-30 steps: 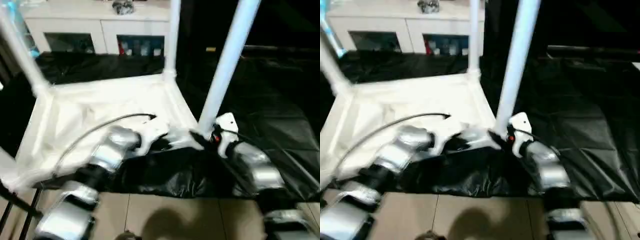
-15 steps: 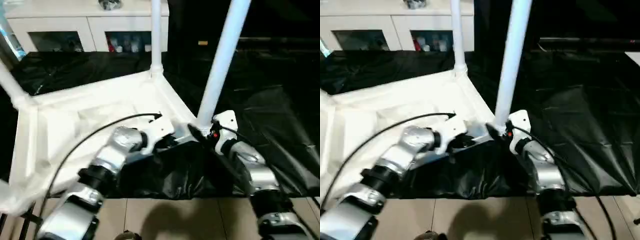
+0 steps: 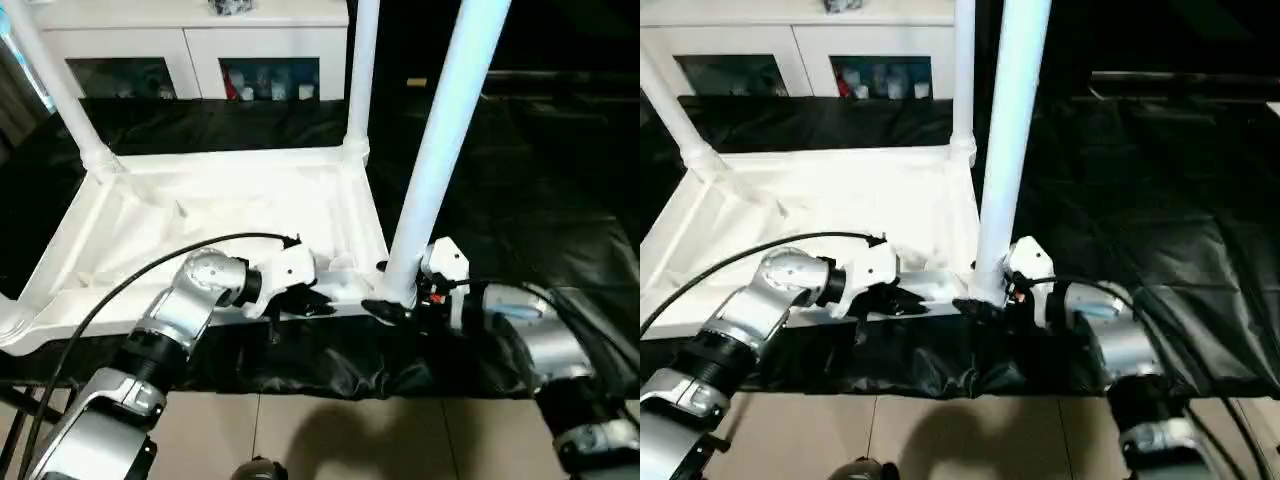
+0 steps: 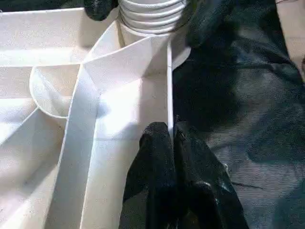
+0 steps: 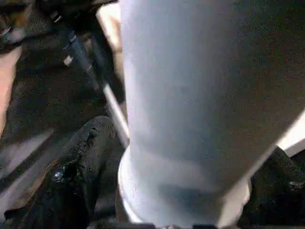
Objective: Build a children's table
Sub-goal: Rotate leg to tighten
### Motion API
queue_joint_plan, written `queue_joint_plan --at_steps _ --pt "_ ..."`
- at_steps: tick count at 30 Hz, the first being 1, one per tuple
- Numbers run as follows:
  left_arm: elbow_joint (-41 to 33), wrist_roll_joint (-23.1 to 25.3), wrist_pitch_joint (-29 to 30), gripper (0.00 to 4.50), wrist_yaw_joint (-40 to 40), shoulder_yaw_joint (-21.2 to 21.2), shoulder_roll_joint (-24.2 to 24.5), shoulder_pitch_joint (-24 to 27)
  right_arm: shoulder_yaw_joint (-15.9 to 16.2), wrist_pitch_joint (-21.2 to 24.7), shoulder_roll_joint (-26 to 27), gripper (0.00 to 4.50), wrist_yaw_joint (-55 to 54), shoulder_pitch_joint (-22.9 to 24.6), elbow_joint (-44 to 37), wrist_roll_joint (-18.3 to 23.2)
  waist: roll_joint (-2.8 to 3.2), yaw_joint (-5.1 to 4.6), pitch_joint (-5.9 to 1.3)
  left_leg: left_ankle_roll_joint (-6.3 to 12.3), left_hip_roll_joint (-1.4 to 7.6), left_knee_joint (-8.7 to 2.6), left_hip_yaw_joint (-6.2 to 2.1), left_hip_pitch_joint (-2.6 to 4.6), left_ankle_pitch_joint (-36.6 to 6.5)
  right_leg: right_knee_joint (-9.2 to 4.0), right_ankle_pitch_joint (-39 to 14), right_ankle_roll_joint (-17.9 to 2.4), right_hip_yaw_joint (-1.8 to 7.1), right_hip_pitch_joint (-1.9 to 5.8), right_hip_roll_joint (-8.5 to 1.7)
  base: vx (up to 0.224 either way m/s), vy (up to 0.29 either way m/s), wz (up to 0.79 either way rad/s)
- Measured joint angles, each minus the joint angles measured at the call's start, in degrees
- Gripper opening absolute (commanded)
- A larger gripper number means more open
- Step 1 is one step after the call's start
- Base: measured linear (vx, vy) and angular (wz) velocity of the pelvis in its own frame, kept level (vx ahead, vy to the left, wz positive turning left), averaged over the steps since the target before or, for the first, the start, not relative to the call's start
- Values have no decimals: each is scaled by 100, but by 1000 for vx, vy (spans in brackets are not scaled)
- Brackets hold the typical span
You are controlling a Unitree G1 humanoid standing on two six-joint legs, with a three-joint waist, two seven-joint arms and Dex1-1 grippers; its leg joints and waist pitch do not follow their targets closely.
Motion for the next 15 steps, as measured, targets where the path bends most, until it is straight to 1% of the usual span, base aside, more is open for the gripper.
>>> queue_joint_plan --at_steps 4,5,7,12,15 --pt "22 -6 -11 0 -71 2 20 -1 53 -11 -26 347 219 -147 199 -37 -1 0 1 0 3 10 1 1 0 17 -4 -4 1 -4 -1 0 0 0" --pt "33 -6 -13 0 -81 6 32 -1 74 -28 -24 322 257 -183 256 -48 -1 0 1 0 3 13 1 2 0 19 -4 -5 1 -4 -1 0 0 0" --pt "41 -9 -26 0 -124 9 65 -2 105 -29 -10 322 288 -238 323 -51 -1 -1 1 0 3 16 1 2 0 22 -4 -5 1 -4 -1 0 0 0" --pt "130 -80 -24 0 -217 23 95 -27 124 24 72 280 309 -240 325 -20 -3 -9 1 0 4 19 2 2 0 26 -4 -5 2 -4 -1 0 0 0" --pt "251 -123 46 0 -216 49 37 -78 114 134 81 275 277 -226 285 -16 -3 -6 1 1 4 24 2 4 1 33 -4 -5 3 -4 -1 0 0 0"
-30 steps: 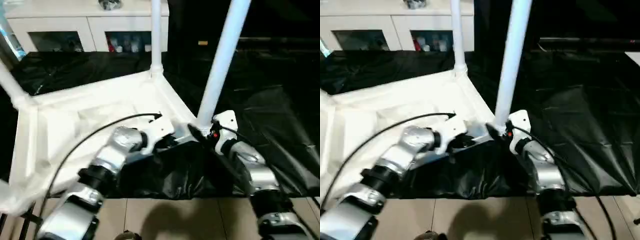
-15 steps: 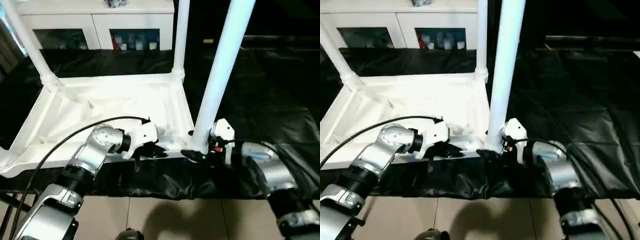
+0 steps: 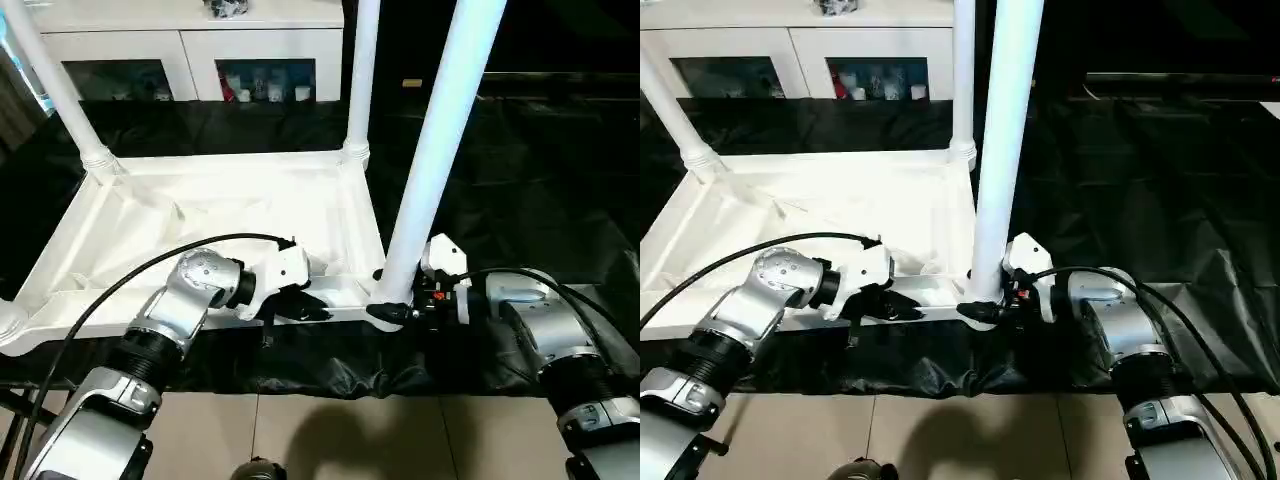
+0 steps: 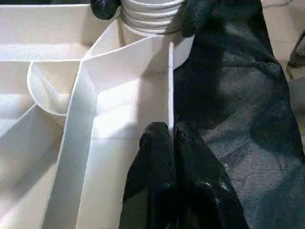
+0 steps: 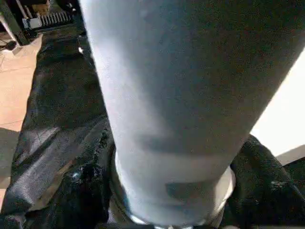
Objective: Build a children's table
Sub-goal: Rotate leg to tighten
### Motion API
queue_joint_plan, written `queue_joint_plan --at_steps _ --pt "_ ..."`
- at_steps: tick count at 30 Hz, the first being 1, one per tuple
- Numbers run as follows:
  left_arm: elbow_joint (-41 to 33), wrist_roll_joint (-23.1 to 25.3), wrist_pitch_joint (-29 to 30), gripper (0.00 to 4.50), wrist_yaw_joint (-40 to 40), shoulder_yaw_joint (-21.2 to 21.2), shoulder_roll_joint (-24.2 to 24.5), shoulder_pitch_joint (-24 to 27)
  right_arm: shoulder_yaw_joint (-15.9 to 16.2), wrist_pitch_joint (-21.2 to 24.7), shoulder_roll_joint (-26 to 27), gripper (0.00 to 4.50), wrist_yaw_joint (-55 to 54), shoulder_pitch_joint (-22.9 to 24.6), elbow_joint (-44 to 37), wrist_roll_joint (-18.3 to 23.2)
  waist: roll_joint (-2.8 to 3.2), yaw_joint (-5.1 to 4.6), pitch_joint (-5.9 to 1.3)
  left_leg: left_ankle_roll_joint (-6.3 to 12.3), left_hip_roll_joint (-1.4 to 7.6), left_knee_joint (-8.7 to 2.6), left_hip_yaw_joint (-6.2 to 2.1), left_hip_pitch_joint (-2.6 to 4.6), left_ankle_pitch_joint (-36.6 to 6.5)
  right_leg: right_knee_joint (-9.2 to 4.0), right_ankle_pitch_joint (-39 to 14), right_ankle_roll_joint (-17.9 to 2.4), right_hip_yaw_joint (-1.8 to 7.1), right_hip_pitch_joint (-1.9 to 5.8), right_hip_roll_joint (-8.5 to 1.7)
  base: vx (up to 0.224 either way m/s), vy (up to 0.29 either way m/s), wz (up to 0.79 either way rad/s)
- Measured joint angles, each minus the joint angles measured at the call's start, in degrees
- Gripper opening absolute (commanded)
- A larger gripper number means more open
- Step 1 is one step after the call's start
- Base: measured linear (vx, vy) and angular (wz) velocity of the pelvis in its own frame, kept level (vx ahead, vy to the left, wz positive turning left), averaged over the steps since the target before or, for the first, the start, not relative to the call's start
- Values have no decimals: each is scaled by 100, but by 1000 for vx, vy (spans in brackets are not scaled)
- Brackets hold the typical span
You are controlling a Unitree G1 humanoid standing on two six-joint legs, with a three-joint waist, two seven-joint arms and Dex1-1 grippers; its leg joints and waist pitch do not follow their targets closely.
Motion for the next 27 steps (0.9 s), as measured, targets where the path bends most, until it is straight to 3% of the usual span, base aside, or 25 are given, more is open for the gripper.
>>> queue_joint_plan --at_steps 2,6,10,13,14,15,18,21,27 --pt "152 49 142 0 135 1 -81 -116 -81 120 84 274 -318 48 -20 -20 -5 0 -2 -1 3 12 0 8 1 12 0 0 1 5 0 0 0 0" --pt "476 355 693 0 1013 72 -497 -416 -538 401 730 273 -2251 160 -11 -243 -26 -44 -14 -4 2 18 16 68 1 17 -6 11 6 41 -16 0 0 0" --pt "531 478 1060 0 1731 112 -896 -487 -963 530 1390 272 -3930 189 40 -322 -30 -144 -22 -5 -3 18 25 75 1 -10 -14 25 9 41 -24 0 0 0" --pt "532 606 1119 0 2054 118 -1097 -491 -1115 514 1671 272 -4660 189 32 -428 -19 -148 -30 -5 -12 16 28 76 0 -17 -14 25 19 41 -27 0 0 0" --pt "532 639 1091 0 2084 115 -1114 -490 -1117 493 1688 272 -4737 192 23 -452 -19 -145 -30 -5 -13 16 29 76 0 -17 -14 25 20 40 -27 0 0 0" --pt "532 653 1065 0 2088 113 -1116 -490 -1117 476 1693 307 -4755 195 19 -459 -20 -142 -30 -5 -13 15 29 75 0 -18 -14 26 20 40 -27 0 0 0" --pt "532 686 843 0 2081 78 -1100 -468 -1168 438 1692 307 -4733 222 -26 -387 -4 -137 -22 -5 -13 13 30 62 0 -18 -10 24 20 30 -27 0 0 0" --pt "457 672 543 0 1923 57 -972 -389 -1146 352 1492 350 -4155 219 -28 -321 20 -141 -10 -2 -12 8 32 49 -1 -19 14 -4 19 20 -27 0 0 0" --pt "131 395 355 0 1070 35 -612 -222 -601 152 566 353 -2138 119 -25 -294 33 -72 -2 17 6 -21 33 17 -9 -11 4 -6 -12 -16 -19 17 -8 0"
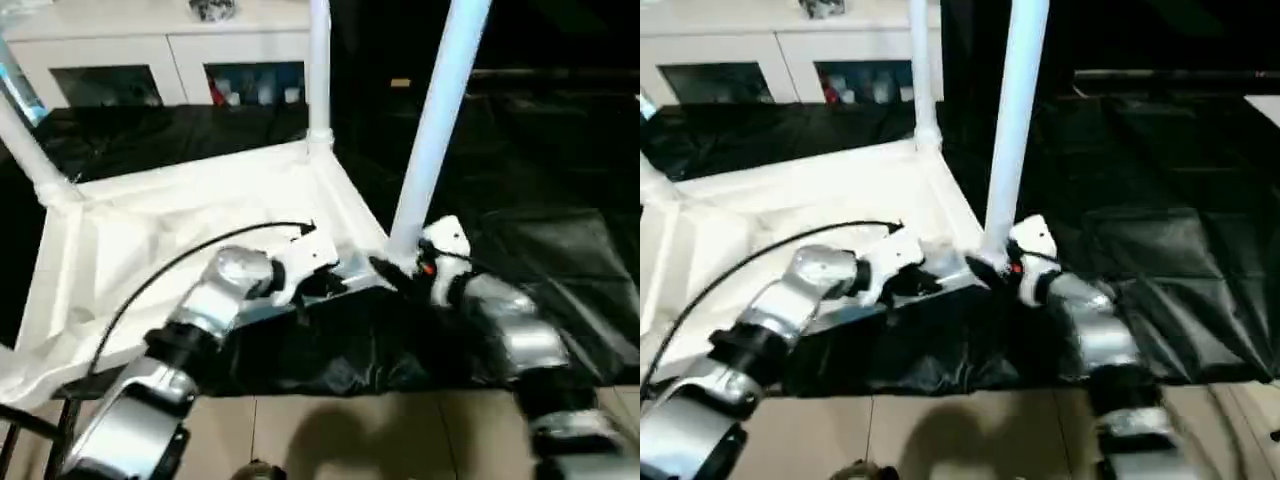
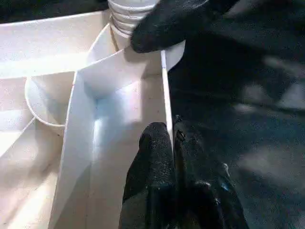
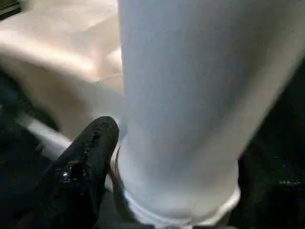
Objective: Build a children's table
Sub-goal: Rotate leg to tighten
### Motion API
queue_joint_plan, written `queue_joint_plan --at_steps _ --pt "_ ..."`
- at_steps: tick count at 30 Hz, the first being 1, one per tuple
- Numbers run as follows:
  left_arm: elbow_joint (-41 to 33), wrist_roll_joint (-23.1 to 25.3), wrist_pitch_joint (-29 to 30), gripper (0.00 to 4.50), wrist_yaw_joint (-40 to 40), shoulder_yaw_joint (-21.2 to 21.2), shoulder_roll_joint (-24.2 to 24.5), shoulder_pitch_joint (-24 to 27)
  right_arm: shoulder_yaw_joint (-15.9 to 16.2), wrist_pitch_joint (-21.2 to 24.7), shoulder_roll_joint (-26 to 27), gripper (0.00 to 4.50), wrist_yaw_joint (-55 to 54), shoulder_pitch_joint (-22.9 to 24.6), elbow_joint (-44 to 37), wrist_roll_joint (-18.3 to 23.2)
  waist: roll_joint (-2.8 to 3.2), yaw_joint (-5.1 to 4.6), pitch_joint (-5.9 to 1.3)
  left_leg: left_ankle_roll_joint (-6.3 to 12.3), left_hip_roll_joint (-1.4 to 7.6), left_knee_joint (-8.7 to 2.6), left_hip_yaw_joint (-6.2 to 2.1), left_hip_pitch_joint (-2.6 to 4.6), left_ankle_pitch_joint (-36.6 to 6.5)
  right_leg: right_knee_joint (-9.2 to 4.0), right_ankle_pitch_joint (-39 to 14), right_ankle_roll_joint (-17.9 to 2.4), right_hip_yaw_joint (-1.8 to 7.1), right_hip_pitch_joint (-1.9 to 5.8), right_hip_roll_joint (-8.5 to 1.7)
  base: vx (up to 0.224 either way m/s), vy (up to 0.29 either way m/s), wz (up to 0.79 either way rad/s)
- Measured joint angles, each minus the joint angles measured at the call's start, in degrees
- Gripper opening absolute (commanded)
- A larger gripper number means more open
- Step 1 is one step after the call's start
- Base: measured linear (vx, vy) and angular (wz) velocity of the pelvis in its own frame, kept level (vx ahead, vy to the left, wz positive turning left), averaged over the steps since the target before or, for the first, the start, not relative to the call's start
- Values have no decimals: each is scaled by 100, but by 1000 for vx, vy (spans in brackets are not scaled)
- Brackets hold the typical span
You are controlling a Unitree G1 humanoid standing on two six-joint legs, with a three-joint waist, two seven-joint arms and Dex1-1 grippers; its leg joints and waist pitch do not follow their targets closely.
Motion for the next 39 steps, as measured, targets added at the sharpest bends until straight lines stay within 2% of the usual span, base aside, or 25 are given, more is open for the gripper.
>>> queue_joint_plan --at_steps 3,6,10,11,14,21,27,31,35,37,39 --pt "-61 -79 -161 0 -366 -43 196 22 218 -58 -317 353 797 1 -59 94 9 77 -2 24 4 4 0 -23 12 11 -4 -5 -3 -24 2 0 0 0" --pt "-62 -171 -260 0 -757 -74 397 43 428 -52 -541 353 1556 0 -168 136 6 92 -1 23 4 17 2 -26 10 11 -4 -6 0 -22 1 0 0 0" --pt "-49 -173 -389 0 -1089 -125 549 44 619 -62 -701 317 2164 -99 -117 135 2 94 2 1 4 48 4 -25 -5 19 4 -13 7 -10 -4 0 0 0" --pt "-48 -176 -408 0 -1132 -134 571 43 650 -64 -719 317 2249 -138 -82 132 2 93 2 1 4 50 5 -24 -5 19 5 -14 8 -8 -4 0 0 0" --pt "-15 -176 -469 0 -1195 -136 620 39 669 -81 -724 281 2370 -196 17 133 -5 84 6 2 4 53 10 -20 -5 20 6 -15 12 -5 -5 0 0 0" --pt "185 -221 -491 0 -1274 -127 573 -66 666 -57 -694 274 2409 -231 57 133 -5 90 6 6 5 51 11 -19 -6 27 5 -14 9 -8 -5 0 0 0" --pt "422 -47 -200 0 -524 -41 339 -245 281 30 -294 273 1145 -127 157 85 -18 64 12 3 6 64 13 0 -4 37 6 -13 18 3 -6 0 0 0" --pt "607 168 205 0 531 70 -172 -405 -261 213 404 273 -875 -106 260 -50 -19 2 11 2 0 61 23 21 -4 21 6 -13 31 19 -8 0 0 0" --pt "609 265 436 0 1219 112 -582 -413 -545 255 911 273 -2349 -129 264 -178 -19 -57 6 3 -8 40 23 27 -8 5 7 -12 32 26 -11 0 0 0" --pt "608 289 448 0 1392 125 -682 -408 -619 182 1065 343 -2768 -123 264 -211 -18 -51 6 3 -8 26 21 27 -8 2 7 -11 28 25 -10 0 0 0" --pt "607 294 410 0 1412 130 -687 -401 -661 137 1114 345 -2794 -112 255 -188 -16 -50 5 3 -8 16 21 26 -8 -2 5 -8 25 24 -10 0 0 0"
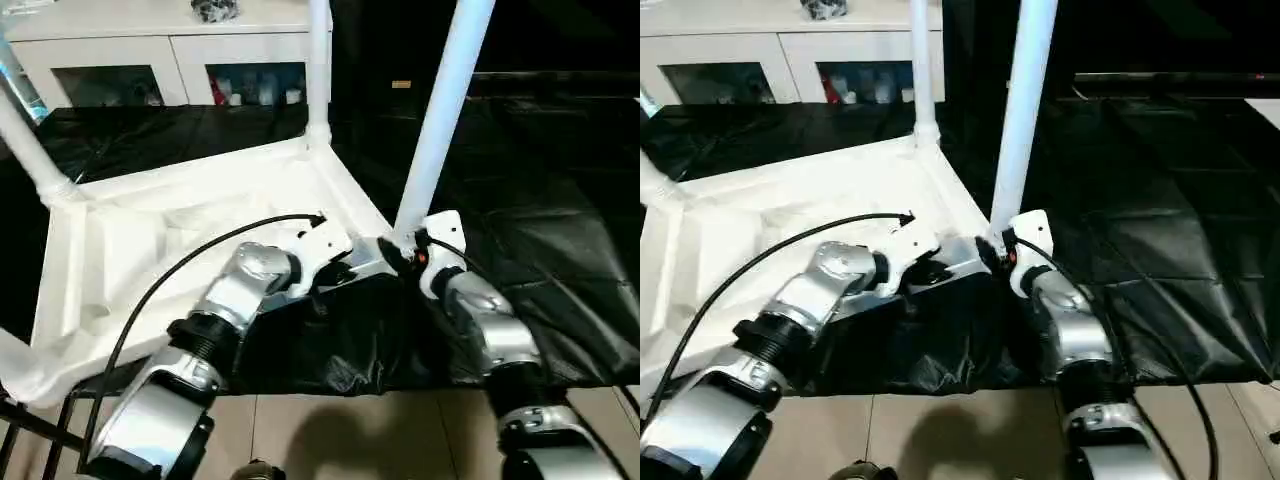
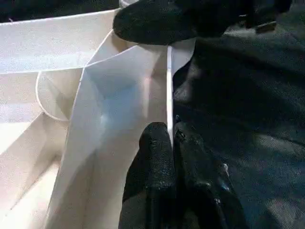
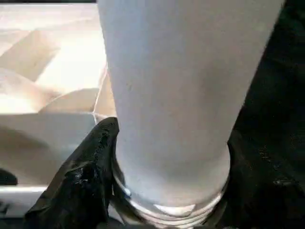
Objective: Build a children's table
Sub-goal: Rotate leg to tighten
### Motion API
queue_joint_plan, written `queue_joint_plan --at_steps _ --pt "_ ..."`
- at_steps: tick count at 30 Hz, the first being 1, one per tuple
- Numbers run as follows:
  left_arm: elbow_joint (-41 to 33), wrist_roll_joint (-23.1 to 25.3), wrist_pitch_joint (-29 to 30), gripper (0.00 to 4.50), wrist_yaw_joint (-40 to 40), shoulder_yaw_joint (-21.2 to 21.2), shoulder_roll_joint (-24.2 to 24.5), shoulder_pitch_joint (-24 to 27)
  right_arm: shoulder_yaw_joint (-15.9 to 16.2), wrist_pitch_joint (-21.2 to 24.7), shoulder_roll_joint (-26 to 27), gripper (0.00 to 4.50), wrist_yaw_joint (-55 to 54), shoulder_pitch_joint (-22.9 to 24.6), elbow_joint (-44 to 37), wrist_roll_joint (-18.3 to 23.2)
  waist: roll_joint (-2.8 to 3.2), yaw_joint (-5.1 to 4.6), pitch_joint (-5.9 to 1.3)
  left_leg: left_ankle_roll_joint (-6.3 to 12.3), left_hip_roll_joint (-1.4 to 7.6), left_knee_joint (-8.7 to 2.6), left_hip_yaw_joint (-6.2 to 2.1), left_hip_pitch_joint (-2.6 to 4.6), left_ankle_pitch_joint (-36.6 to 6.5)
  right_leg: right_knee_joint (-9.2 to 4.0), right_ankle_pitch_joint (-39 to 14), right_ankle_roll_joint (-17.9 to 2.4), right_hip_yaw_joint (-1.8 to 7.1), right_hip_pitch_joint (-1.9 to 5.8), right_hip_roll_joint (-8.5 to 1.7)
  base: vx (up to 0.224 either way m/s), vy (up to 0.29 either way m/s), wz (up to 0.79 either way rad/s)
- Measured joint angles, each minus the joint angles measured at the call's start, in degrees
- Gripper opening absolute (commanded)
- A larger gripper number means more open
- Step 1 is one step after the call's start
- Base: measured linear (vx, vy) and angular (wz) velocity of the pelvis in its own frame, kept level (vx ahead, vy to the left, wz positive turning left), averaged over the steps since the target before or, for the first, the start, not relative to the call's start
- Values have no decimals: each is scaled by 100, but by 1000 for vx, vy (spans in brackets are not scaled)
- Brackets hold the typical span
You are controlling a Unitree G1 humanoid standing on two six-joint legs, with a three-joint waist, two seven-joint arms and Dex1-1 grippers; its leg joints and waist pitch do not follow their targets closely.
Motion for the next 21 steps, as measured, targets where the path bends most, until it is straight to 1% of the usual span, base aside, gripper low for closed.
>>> queue_joint_plan --at_steps 2,3,5,6,9,11,14,17,18,21 --pt "0 2 -132 0 2 9 5 38 0 -56 2 354 32 34 -27 20 2 2 1 0 0 -5 0 -5 0 -5 0 1 -2 -2 0 0 0 0" --pt "0 2 -167 0 1 11 11 47 0 -64 -3 379 45 35 -27 21 2 1 1 0 0 -5 0 -6 0 -5 0 1 -3 -3 0 0 0 0" --pt "-21 -19 -392 0 -141 7 120 108 76 -123 -128 387 370 44 -27 15 3 -8 4 1 0 -5 0 -14 -1 -7 0 1 -3 -9 0 0 0 0" --pt "-61 -64 -488 0 -265 6 200 158 194 -182 -245 387 612 65 -32 15 3 -10 5 2 0 -5 0 -18 -1 -7 0 1 -4 -13 0 0 0 0" --pt "-231 -166 -659 0 -626 -4 413 284 376 -289 -523 387 1278 89 -55 34 4 -13 6 3 3 -7 0 -30 -2 -5 -1 2 -9 -26 2 0 0 0" --pt "-279 -305 -783 0 -1022 -18 608 343 604 -324 -880 387 2096 132 -187 81 5 8 6 4 7 -6 0 -36 -2 -4 -1 1 -15 -30 3 0 0 0" --pt "-279 -367 -911 0 -1498 -37 848 356 801 -341 -1201 387 3024 174 -308 173 4 37 7 5 11 1 0 -36 -1 3 -1 1 -15 -30 5 0 0 0" --pt "-279 -437 -985 0 -1897 -65 1015 357 955 -315 -1405 387 3741 179 -399 310 0 78 9 5 13 17 0 -38 -1 9 -1 1 -13 -28 5 0 0 0" --pt "-278 -464 -1013 0 -2017 -82 1069 357 985 -293 -1458 360 3960 179 -417 345 -2 92 10 5 13 20 0 -39 -1 9 0 0 -13 -28 5 0 0 0" --pt "-270 -512 -1086 0 -2322 -112 1193 356 1071 -190 -1635 349 4506 155 -431 467 -4 130 11 7 13 27 0 -41 -3 11 0 0 -12 -27 4 0 0 0"
